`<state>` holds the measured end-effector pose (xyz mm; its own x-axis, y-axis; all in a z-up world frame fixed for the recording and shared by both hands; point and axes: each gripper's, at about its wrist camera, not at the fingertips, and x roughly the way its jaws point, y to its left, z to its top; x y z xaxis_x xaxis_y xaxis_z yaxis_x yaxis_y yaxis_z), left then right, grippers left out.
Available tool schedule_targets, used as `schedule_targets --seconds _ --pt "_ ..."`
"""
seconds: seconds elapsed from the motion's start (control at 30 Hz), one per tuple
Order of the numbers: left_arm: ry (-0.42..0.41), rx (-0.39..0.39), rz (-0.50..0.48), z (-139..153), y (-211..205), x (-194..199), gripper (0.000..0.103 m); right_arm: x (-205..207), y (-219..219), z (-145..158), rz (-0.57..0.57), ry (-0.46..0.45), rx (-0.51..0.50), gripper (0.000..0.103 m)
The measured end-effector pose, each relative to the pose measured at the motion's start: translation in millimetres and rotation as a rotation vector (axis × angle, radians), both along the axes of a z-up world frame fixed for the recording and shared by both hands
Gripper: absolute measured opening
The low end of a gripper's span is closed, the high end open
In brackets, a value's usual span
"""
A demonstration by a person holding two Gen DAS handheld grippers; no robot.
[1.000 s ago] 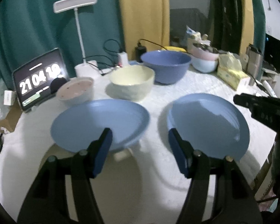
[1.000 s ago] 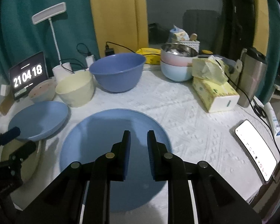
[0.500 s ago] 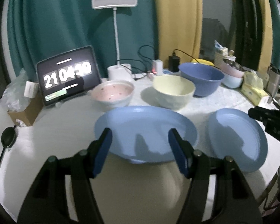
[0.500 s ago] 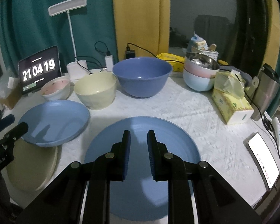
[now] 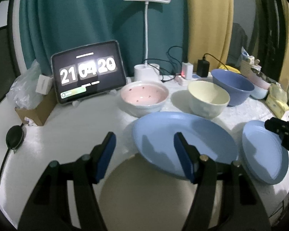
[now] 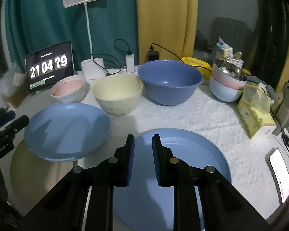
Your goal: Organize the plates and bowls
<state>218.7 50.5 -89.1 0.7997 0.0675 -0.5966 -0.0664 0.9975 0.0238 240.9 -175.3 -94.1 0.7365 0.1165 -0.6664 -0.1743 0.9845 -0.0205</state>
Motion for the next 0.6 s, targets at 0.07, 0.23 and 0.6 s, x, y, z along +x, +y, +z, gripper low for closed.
schedule_targets --seconds 0.07,0.23,0.6 --pt "0.006 -0.006 0.003 -2 4 4 0.064 4 4 -1 0.008 0.005 0.002 0.021" --pt "0.020 -0.016 0.002 -6 10 12 0.064 13 14 -6 0.029 0.025 0.011 0.021" --pt "0.080 -0.048 0.008 -23 18 36 0.064 32 35 -24 0.086 0.089 0.027 0.030"
